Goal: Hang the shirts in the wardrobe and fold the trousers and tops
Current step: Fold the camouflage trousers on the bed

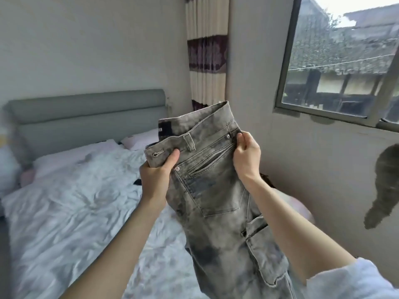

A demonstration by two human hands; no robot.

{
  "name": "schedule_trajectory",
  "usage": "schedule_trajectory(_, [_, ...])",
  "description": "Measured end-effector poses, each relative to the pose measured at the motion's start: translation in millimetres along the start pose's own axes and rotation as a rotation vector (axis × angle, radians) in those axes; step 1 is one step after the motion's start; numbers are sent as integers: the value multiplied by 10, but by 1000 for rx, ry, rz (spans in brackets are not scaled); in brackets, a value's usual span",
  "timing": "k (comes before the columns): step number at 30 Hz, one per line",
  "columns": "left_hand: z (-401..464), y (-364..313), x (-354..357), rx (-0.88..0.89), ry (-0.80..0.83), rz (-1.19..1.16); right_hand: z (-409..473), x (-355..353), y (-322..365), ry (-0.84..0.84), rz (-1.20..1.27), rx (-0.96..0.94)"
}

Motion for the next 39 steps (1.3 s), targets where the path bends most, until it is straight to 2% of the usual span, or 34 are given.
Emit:
schedule_trajectory(5, [1443,579,-961,-78,-247,127,425,2151,-422,295,-88,87])
schedule_trajectory(7, [2080,989,-1364,-250,-303,258,568,3005,-734,482,-272,125])
schedule_trajectory(9, [2623,1463,-1898,-469,-373,509,589,3794,-1154,663,-475,151])
schedule_trajectory(12, [2862,1975,-2393,-478,-401,732,323,4215,-1737,808,-527,187])
schedule_trajectory(14, [2816,2347,-2479,-436,-339,797,36,4280,-2154,885,-501,240])
schedule_trajectory(17, [2487,2978,-2484,-516,-242,833,-454,4105,-2762,959,-523,376])
schedule_trajectory(20, [1841,3633,-2422,-674,-120,844,-1066,3624,-3364,976,-561,569])
schedule_trajectory(24, [826,4288,-2175,-828,71,887,-1869,2589,-4076,924,-646,781])
schedule_trajectory(28, [43,4696,-1922,-869,196,989,-2472,1530,-4669,873,-782,916])
schedule_trajectory(30, [-235,4836,-1831,-799,245,1131,-2663,1163,-4919,842,-824,931])
schedule_trajectory(31, [-328,4876,-1777,-719,330,1255,-2716,1062,-5001,829,-834,926])
schedule_trajectory(33, [-543,5038,-1552,-491,632,1462,-2815,864,-5155,779,-854,920])
schedule_trajectory(35, [-716,5197,-1326,-329,887,1509,-2894,714,-5256,734,-887,898])
schedule_trajectory(39, [-903,5478,-883,-114,1153,1501,-3100,318,-5518,753,-898,1046])
Point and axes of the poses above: each hand's wrist, its own z-axis towards the middle knuckle, its own x-axis out of the palm, y = z × x, the point moved 6 cm from there along z, towards the middle knuckle, and after that the axes turned 3 degrees about x, right-handed, at the moved point
